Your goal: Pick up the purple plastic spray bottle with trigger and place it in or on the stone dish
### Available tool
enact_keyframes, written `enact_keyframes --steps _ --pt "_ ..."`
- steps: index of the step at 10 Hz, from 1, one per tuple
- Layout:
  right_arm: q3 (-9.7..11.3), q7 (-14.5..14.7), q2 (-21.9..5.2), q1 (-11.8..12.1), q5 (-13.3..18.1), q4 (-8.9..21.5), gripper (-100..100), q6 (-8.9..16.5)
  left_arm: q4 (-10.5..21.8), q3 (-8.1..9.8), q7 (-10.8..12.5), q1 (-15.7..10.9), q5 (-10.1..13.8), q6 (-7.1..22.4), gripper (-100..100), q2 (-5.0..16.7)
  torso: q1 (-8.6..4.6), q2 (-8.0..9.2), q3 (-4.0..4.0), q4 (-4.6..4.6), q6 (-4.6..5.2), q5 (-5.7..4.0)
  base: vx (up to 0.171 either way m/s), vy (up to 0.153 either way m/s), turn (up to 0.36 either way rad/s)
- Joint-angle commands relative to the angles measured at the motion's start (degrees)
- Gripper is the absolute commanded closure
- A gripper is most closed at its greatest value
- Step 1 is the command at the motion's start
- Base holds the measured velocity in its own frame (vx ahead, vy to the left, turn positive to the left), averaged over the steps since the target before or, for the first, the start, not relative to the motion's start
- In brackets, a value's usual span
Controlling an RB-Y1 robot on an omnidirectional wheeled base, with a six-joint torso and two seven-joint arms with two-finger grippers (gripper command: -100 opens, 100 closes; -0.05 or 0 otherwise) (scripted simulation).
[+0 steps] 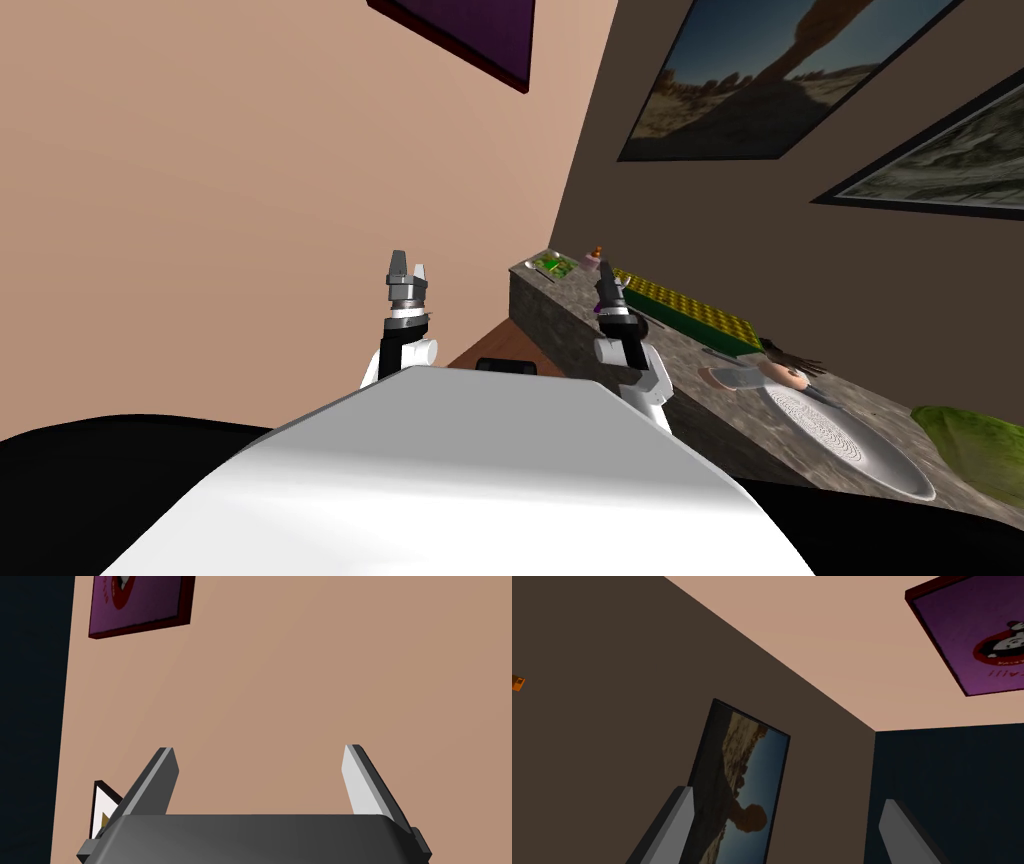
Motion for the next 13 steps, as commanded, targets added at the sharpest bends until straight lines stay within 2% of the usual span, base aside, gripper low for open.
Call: enact_keyframes --steps 1,8,10,11,13 --pt "-0.7 2.4 -2.0 -0.7 0.1 1.8 -100 1.9 0.0 0.0 0.0 0.0 0.0 0.0 0 0.0 0.0 0.0 0.0 0.0 0.0 0.0 -0.066 0.19 -0.033" --pt "-4.9 10.2 -10.2 -5.6 2.9 12.7 -100 11.0 0.0 0.01 0.0 0.0 0.0 0.0 0 0.0 -0.26 -0.16 -0.09 -0.03 0.0 -0.05 -0.028 0.138 -0.025" --pt "-6.2 11.7 -11.9 -6.7 4.6 15.9 -100 13.8 0.0 0.01 0.0 0.0 0.0 0.0 0 0.0 -0.33 -0.2 -0.11 -0.04 0.01 -0.07 0.0 0.091 -0.003" --pt "-6.2 11.7 -11.9 -6.7 4.6 16.3 -100 13.8 0.0 0.01 0.0 0.0 0.0 0.0 0 0.0 -0.37 -0.23 -0.13 -0.04 0.0 -0.07 0.004 0.045 0.002" --pt "-7.5 13.0 -13.1 -7.6 6.8 19.5 -100 16.8 0.0 0.02 0.0 0.0 0.0 0.0 0 0.0 -0.59 -0.26 -0.14 -0.05 0.01 -0.13 0.014 0.027 0.01"
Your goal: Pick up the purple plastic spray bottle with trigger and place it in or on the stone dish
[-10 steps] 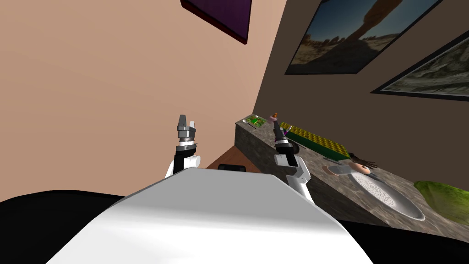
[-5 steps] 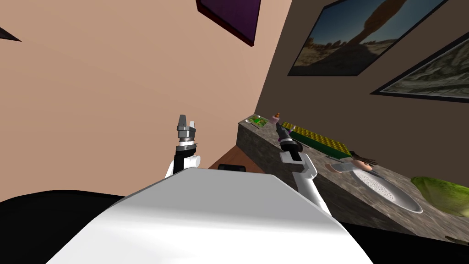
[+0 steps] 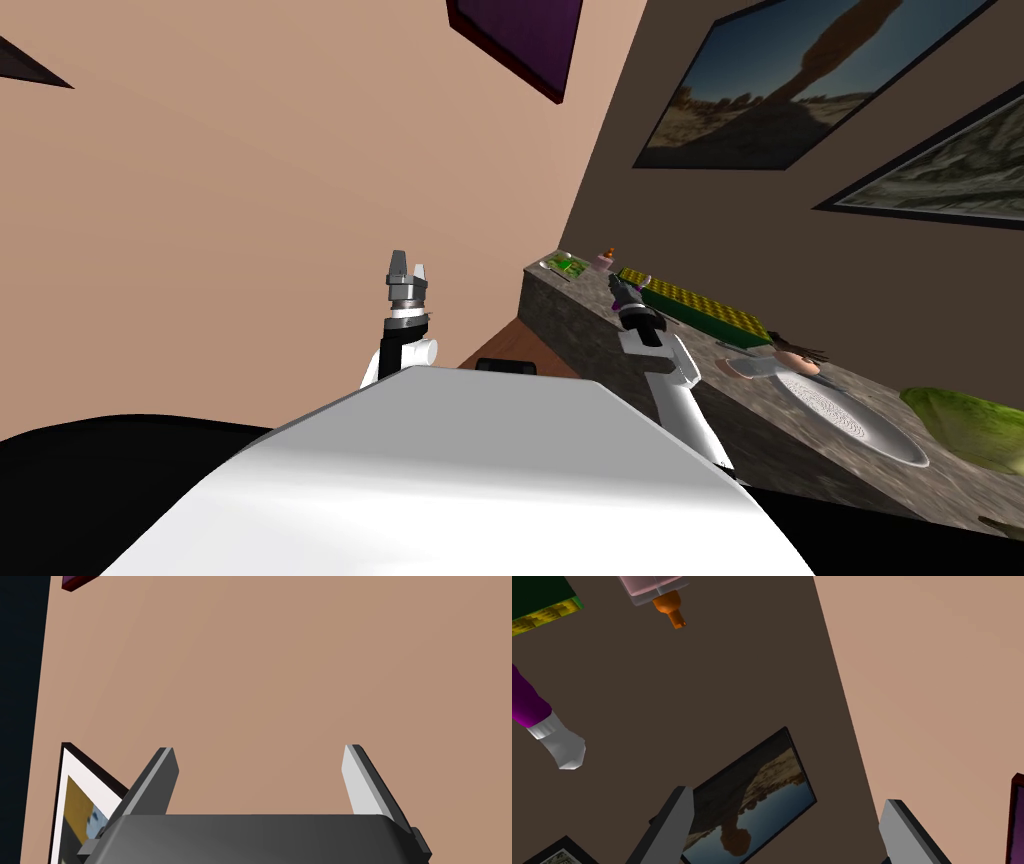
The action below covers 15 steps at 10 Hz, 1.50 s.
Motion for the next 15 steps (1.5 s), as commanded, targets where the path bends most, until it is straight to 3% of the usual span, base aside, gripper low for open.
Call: enact_keyframes --steps 1,3,6,9,15 --pt "-1.0 0.9 -1.0 -0.9 1.8 2.9 -100 2.8 0.0 0.0 0.0 0.0 0.0 0.0 0 0.0 0.0 0.0 0.0 0.0 0.0 0.0 0.025 0.029 0.017" --pt "-1.0 0.9 -1.0 -0.9 1.8 3.2 -100 2.8 0.0 0.0 0.0 0.0 0.0 0.0 0 0.0 0.0 -0.02 -0.01 -0.01 -0.01 -0.01 0.017 0.015 0.002" --pt "-2.3 1.9 -1.7 -1.6 4.2 6.9 -100 5.8 0.0 0.0 0.0 0.0 0.0 0.0 0 0.0 -0.07 0.0 0.0 0.0 0.0 -0.02 0.021 0.008 0.015" --pt "-2.9 2.3 -2.0 -1.9 5.5 8.8 -100 7.2 0.0 0.0 0.0 0.0 0.0 0.0 0 0.0 -0.07 -0.05 -0.03 -0.01 -0.01 -0.02 0.027 0.005 0.013" --pt "-5.8 4.2 -3.0 -3.7 12.6 18.6 -100 14.9 0.0 0.0 0.0 0.0 0.0 0.0 0 0.0 -0.1 -0.22 -0.13 -0.05 -0.01 -0.04 0.059 -0.001 0.037"
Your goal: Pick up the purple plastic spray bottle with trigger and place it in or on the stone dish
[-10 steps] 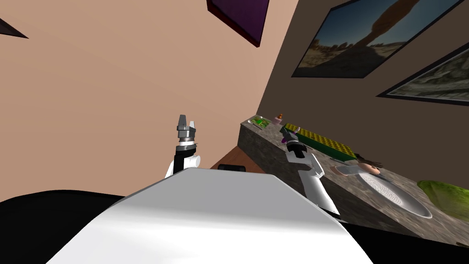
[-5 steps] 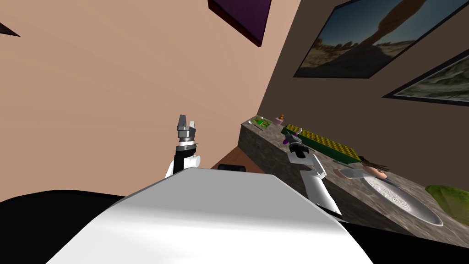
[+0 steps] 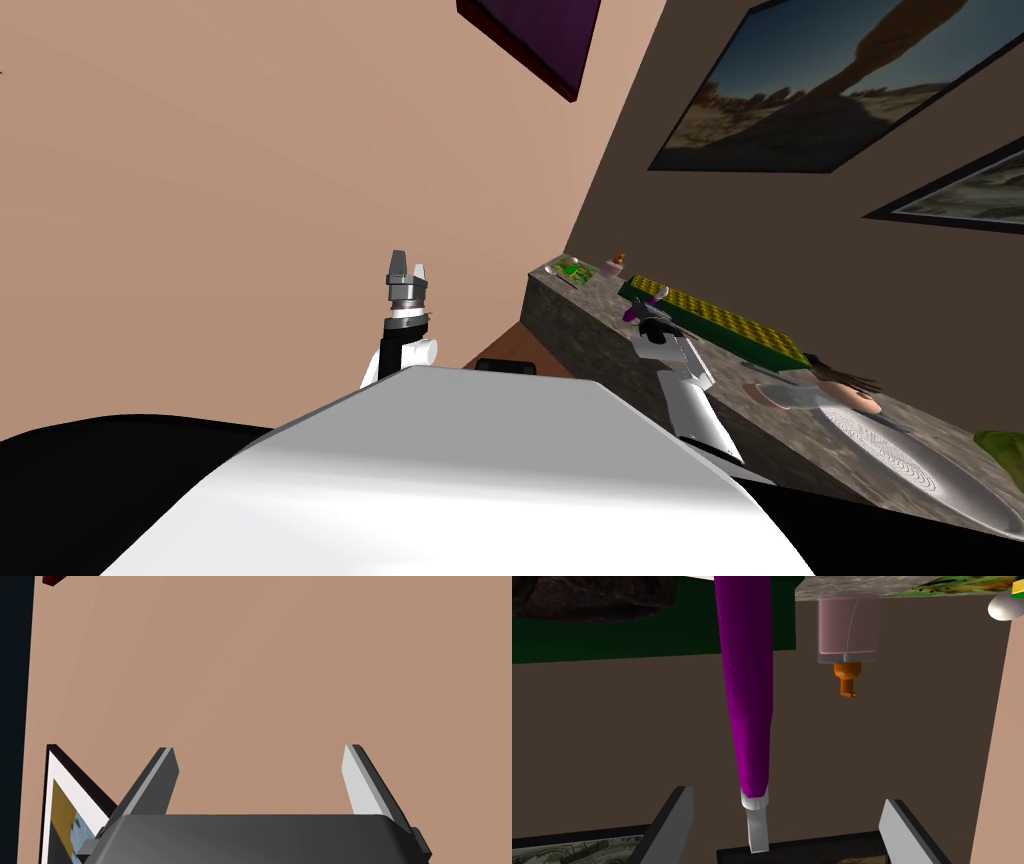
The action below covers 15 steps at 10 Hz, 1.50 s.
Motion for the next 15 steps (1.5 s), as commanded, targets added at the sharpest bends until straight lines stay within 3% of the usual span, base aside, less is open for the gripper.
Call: enact_keyframes --steps 1,5,6,7,8,9,13,14,15 --pt "-0.7 0.5 -0.1 0.0 1.6 1.5 -100 2.2 0.0 0.0 0.0 0.0 0.0 0.0 0 0.0 0.0 0.0 0.0 0.0 0.0 0.0 0.073 -0.001 0.044" --pt "-1.7 1.5 -0.5 -1.0 4.6 5.9 -100 5.7 0.0 0.0 0.0 0.0 0.0 0.0 0 0.0 0.04 0.05 0.03 0.01 -0.01 0.01 0.064 0.006 0.041" --pt "-1.4 1.4 -0.2 -1.2 4.3 5.0 -100 5.3 0.0 0.0 0.0 0.0 0.0 0.0 0 0.0 0.05 0.04 0.02 0.01 -0.01 0.01 0.03 0.003 0.018" --pt "-1.4 1.4 -0.2 -1.2 4.4 5.1 0 5.6 0.0 -0.02 0.0 0.1 0.0 0.0 0 0.0 0.07 0.09 0.05 0.04 0.04 -0.01 0.0 0.0 0.0" --pt "-1.4 1.4 -0.2 -1.2 4.4 5.1 -100 5.5 0.0 -0.02 0.0 0.1 0.0 0.0 0 0.0 0.08 0.11 0.07 0.05 0.05 -0.01 0.0 0.0 0.0" --pt "-1.4 1.4 -0.2 -1.2 4.4 5.1 100 5.5 0.0 -0.02 0.0 0.1 0.0 0.0 0 0.0 0.08 0.12 0.08 0.06 0.05 -0.01 0.0 0.0 0.0" --pt "-1.4 1.4 -0.2 -1.3 4.4 5.0 100 5.5 0.0 -0.02 0.0 0.1 0.0 0.0 0 0.0 0.09 0.08 0.04 0.01 0.03 -0.02 0.0 -0.001 -0.003" --pt "-1.4 1.4 -0.3 -1.3 4.4 5.0 0 5.5 0.0 -0.02 0.0 0.1 0.0 0.0 0 0.0 0.08 0.08 0.03 0.0 0.03 -0.04 0.0 0.0 0.0" --pt "-1.4 1.4 -0.3 -1.3 4.4 5.0 100 5.5 0.0 -0.02 0.0 0.1 0.0 0.0 0 0.0 0.05 0.08 0.02 -0.01 0.05 -0.07 0.0 0.0 0.0"
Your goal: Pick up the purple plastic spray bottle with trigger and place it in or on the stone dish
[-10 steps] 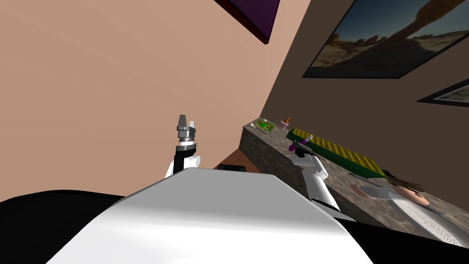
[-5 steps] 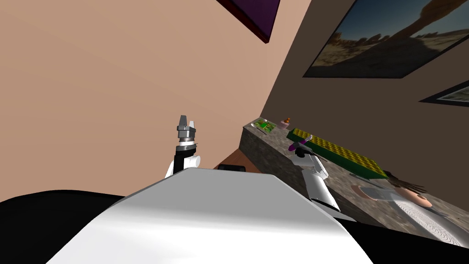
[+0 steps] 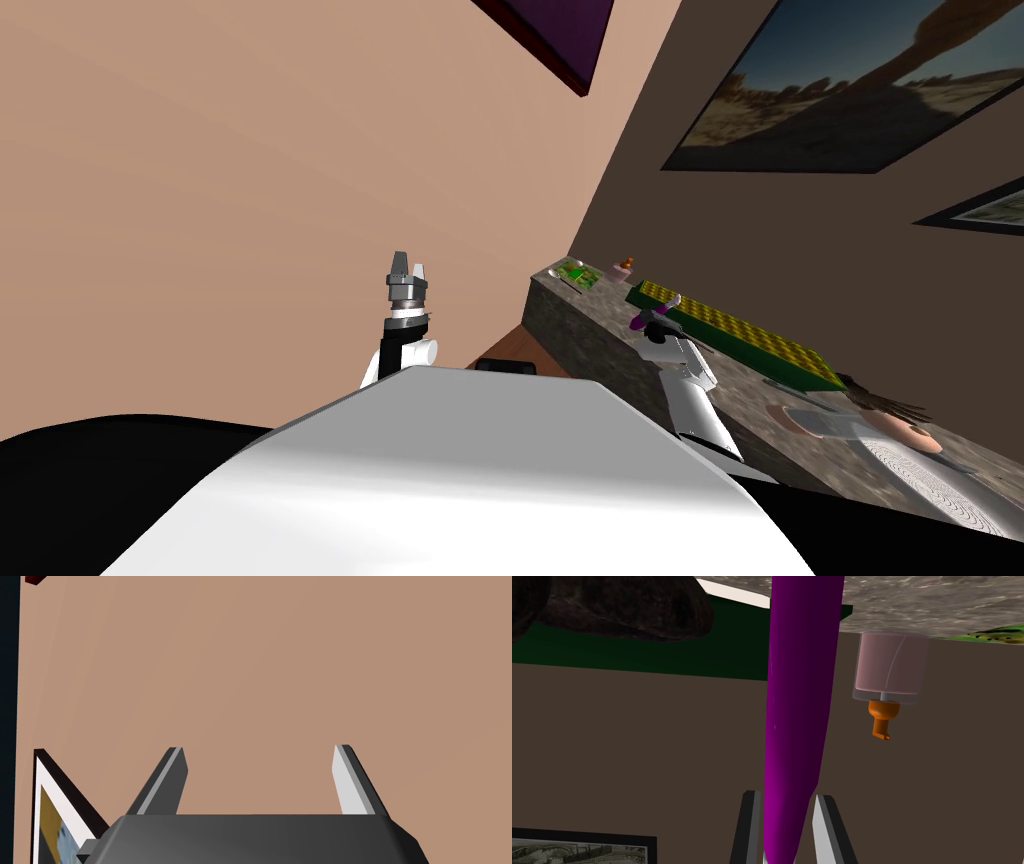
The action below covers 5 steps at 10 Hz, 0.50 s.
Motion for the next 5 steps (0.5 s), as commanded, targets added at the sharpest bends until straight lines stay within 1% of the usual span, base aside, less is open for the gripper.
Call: enact_keyframes --steps 1,2,3,5 --pt "0.0 0.0 0.0 0.0 0.0 0.0 0 0.0 0.0 0.0 0.0 0.0 0.0 0.0 0 0.0 0.0 0.0 0.0 0.0 0.0 0.0 0.0 0.0 0.0" --pt "1.5 0.1 -1.2 -0.4 -1.9 -1.3 100 1.1 0.0 0.0 0.0 0.0 0.0 0.0 0 0.0 -0.02 0.0 0.0 0.0 0.0 0.0 -0.127 0.032 0.031" --pt "2.4 0.2 -2.0 -0.6 -3.1 -2.1 100 1.9 0.0 0.0 0.0 0.0 0.0 0.0 0 0.0 0.12 0.34 0.18 0.06 -0.05 0.01 -0.231 0.04 0.054" --pt "4.3 0.6 -3.6 -1.1 -5.6 -3.5 100 3.4 0.0 -0.01 0.0 0.0 0.0 0.0 0 0.0 0.08 0.92 0.52 0.19 0.03 0.01 -0.232 -0.012 0.037"
